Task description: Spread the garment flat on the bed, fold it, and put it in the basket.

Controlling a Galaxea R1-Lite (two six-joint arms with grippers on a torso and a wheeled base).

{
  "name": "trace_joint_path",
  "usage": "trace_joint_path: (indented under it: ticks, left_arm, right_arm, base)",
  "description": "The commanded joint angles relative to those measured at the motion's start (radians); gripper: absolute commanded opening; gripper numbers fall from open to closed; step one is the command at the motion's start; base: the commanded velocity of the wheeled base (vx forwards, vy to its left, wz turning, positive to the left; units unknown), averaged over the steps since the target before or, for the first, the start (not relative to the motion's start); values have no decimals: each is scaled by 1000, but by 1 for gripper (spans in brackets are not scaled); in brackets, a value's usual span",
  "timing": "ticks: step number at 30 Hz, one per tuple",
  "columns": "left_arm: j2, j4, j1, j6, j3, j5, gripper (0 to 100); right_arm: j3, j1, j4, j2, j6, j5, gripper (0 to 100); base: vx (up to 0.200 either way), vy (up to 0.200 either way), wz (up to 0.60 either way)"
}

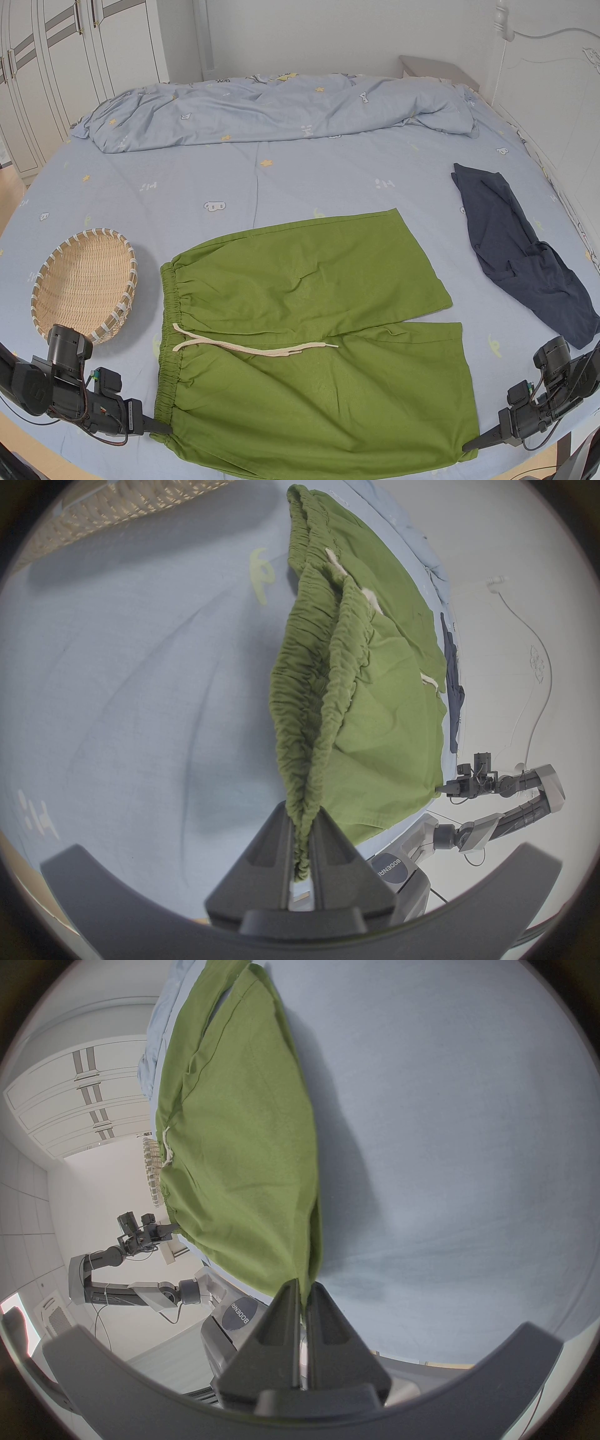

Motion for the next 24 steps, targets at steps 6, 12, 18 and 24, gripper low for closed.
trace_joint_path:
  ticks: [6,12,18,24]
  left_arm:
    - [-66,2,16,-8,30,-4,0]
    - [-69,2,44,-8,75,-6,0]
    - [-117,12,45,-57,26,-1,0]
    - [-183,246,33,-173,-223,1,0]
  right_arm:
    - [39,-21,7,-9,-8,-6,0]
    - [76,-50,7,-31,-68,-6,0]
    - [-6,-47,19,-100,-60,-8,0]
    - [-340,-38,274,-230,6,-8,0]
  base:
    - [0,0,0]
    - [0,0,0]
    - [0,0,0]
    - [0,0,0]
